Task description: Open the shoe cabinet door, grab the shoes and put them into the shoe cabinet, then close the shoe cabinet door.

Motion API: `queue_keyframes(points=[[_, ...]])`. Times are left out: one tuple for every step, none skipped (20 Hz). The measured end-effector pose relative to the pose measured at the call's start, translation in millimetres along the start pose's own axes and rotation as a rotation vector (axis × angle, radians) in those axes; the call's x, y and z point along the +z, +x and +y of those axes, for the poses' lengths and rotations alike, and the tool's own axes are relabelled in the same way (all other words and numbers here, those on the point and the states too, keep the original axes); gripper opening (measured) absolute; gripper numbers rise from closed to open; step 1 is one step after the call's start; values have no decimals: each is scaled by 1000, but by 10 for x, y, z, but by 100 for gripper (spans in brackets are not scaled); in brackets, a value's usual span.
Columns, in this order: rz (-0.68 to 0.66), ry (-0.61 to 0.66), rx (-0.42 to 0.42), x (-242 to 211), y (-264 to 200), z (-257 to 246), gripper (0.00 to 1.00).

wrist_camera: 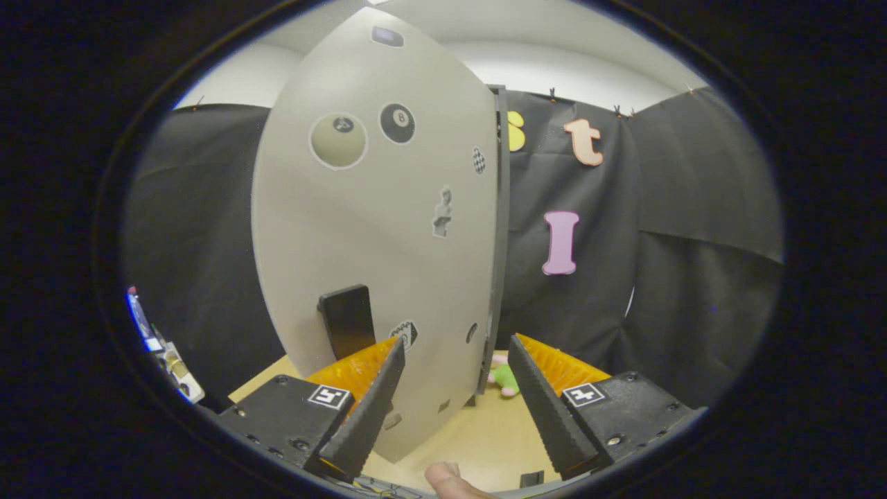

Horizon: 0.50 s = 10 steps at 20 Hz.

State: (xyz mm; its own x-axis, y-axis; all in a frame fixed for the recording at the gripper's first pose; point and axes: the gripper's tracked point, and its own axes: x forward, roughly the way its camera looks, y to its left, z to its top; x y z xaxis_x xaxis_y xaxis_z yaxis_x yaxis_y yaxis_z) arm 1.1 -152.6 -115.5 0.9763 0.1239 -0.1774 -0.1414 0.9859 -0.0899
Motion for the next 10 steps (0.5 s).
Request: queue_keyframes(points=[[-12, 7, 0, 39, 21, 98, 97], [-12, 21, 3, 41, 70, 195, 97], [2, 27, 8, 11, 105, 308, 97], [15, 34, 15, 5, 155, 428, 97], [28, 37, 25, -15, 203, 555, 97], [35, 37, 34, -34, 269, 675, 97], [38, 34, 43, -27, 325, 794, 97], [36, 28, 46, -13, 367, 912, 98], [32, 25, 48, -2, 422, 1021, 98], [25, 18, 44, 10, 486, 1111, 98]])
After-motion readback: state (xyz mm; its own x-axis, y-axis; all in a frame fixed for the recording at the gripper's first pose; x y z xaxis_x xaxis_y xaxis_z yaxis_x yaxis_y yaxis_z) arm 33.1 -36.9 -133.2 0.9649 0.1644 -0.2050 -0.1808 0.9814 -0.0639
